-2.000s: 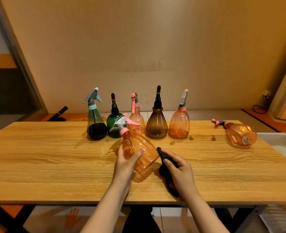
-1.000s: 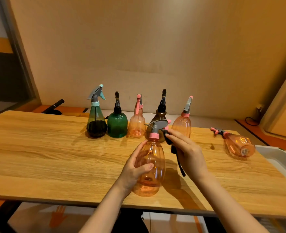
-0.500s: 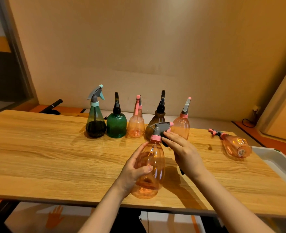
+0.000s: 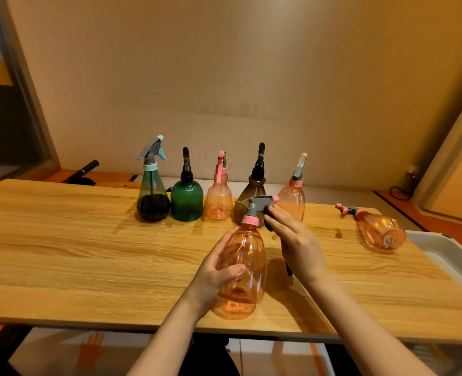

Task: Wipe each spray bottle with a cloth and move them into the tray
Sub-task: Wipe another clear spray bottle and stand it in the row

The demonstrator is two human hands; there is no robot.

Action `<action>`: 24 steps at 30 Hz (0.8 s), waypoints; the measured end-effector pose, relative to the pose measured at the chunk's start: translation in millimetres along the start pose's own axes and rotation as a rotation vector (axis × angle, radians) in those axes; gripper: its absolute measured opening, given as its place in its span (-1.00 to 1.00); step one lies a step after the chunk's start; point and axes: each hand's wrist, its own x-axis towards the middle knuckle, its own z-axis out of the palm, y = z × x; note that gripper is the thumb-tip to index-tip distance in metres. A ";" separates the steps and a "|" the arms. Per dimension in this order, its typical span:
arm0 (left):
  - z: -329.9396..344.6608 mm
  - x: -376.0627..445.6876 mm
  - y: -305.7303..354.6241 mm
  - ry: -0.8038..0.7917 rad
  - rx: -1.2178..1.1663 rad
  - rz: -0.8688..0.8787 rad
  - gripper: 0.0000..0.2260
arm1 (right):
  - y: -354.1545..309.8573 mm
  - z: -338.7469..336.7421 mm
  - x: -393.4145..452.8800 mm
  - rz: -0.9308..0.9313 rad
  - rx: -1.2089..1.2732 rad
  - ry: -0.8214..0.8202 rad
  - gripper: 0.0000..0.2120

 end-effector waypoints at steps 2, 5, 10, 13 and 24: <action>0.2 0.0 -0.5 -0.005 -0.003 -0.004 -0.27 | 2.9 -4.5 -8.7 0.029 0.017 0.006 -0.34; 0.4 0.1 -0.4 -0.025 0.006 -0.009 -0.25 | 0.3 -19.4 0.6 0.036 0.047 0.119 -0.61; -1.3 -0.5 -1.9 -0.044 0.033 -0.007 -0.23 | -3.0 -13.6 26.7 0.046 0.049 0.165 -0.69; -1.5 -0.5 -1.3 -0.042 0.020 -0.015 -0.22 | -1.8 -1.0 12.2 0.098 0.074 0.143 -0.58; -0.4 0.7 -0.3 -0.045 0.029 -0.012 -0.24 | 1.0 -18.2 -7.4 0.105 0.093 0.138 -0.56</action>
